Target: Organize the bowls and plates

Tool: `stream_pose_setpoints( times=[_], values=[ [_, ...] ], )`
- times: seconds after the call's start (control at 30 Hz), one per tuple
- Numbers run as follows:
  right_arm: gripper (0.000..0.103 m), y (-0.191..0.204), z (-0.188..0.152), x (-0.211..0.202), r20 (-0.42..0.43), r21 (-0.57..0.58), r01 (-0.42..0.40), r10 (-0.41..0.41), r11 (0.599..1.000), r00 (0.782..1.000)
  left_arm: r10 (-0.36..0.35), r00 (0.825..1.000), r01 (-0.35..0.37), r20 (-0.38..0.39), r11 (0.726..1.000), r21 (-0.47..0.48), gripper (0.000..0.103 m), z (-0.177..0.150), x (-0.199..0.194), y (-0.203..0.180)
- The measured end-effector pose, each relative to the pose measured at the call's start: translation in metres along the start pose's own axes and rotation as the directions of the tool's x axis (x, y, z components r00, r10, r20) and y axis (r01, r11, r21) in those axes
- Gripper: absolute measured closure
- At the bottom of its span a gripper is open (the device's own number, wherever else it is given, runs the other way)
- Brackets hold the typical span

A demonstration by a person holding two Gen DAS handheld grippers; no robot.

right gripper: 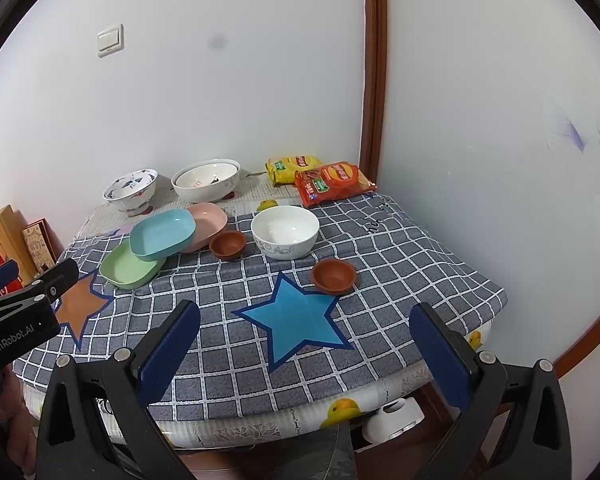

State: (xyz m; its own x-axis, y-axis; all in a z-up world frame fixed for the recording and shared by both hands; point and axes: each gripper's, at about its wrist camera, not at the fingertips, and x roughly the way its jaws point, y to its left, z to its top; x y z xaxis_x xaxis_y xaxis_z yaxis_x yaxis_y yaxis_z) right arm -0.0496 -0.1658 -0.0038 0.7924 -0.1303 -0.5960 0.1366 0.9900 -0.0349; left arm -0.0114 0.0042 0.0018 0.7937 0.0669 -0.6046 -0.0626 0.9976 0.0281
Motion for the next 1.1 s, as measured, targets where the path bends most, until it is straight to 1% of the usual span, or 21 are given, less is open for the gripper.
stream_pose_setpoints(
  times=[1.1],
  values=[
    [0.0,0.0005,-0.0021,-0.0061,0.014,-0.002,-0.008,0.008,1.0,1.0,-0.011,1.0,0.011,-0.005,1.0,-0.001,0.0,-0.003,-0.0024,-0.0013]
  ],
)
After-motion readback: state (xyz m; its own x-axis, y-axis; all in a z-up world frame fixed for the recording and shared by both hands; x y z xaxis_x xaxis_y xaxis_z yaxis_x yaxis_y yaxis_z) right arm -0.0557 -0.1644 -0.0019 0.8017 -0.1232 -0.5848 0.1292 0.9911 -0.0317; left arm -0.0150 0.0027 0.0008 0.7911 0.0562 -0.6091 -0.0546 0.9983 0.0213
